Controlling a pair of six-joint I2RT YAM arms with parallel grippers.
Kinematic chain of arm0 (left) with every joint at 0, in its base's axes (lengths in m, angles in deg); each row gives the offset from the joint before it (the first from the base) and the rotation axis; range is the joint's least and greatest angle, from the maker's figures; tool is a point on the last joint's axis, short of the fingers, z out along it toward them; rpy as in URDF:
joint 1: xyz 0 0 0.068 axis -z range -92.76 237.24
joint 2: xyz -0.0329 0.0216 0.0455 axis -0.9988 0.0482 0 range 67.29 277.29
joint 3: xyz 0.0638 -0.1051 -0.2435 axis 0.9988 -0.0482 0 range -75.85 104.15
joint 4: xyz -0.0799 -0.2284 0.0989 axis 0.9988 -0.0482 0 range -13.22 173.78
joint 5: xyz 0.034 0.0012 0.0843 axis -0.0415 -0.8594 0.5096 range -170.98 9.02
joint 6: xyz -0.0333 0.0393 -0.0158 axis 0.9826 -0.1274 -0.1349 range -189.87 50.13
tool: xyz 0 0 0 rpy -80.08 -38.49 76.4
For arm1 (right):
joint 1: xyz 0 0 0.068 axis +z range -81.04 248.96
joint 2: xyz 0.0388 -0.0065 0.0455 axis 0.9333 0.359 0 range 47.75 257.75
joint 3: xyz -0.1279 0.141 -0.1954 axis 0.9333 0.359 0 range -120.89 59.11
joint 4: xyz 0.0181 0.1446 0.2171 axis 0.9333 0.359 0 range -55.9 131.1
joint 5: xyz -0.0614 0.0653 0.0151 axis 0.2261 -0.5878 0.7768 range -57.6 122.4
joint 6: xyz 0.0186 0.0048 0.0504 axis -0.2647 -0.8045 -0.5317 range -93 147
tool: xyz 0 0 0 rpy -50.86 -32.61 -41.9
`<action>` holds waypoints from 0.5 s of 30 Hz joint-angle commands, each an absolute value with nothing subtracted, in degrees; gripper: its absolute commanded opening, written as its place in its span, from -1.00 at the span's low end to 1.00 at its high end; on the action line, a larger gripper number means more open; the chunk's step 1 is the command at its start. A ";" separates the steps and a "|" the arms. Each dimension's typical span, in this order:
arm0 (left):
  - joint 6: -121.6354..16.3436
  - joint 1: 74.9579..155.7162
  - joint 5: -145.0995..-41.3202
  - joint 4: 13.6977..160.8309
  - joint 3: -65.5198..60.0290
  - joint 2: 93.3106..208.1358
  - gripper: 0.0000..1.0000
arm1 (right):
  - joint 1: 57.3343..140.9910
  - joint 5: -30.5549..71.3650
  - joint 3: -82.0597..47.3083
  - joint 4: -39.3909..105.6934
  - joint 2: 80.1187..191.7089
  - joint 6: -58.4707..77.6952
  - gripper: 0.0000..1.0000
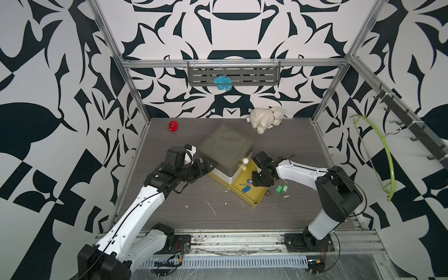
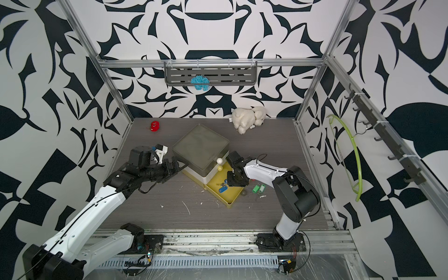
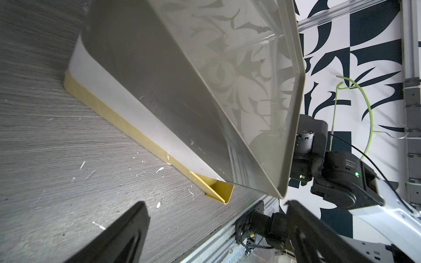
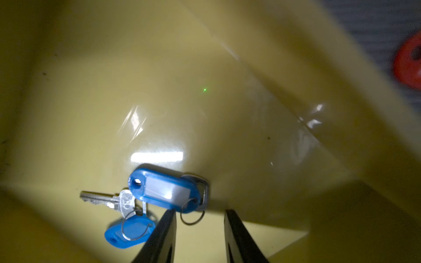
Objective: Take the keys out of the drawer
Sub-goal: Pick up the key from the drawer.
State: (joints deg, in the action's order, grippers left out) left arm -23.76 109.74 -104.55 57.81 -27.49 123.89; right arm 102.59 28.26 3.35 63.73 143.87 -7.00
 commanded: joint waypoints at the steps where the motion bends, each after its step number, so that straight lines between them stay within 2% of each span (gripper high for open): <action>1: -23.98 109.47 -104.71 57.13 -28.03 122.69 0.98 | 102.70 28.75 2.28 65.24 144.40 -5.83 -0.18; 10: -23.92 109.47 -104.69 56.89 -28.61 121.88 0.98 | 103.08 30.11 0.28 66.01 146.36 -4.91 -0.22; 15: -23.99 109.47 -104.62 56.52 -28.80 121.52 0.98 | 103.18 30.22 -0.74 66.21 147.46 -4.84 -0.39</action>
State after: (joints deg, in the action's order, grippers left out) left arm -23.74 109.74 -104.49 57.81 -27.71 122.52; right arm 102.85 28.90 0.64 64.39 146.75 -5.41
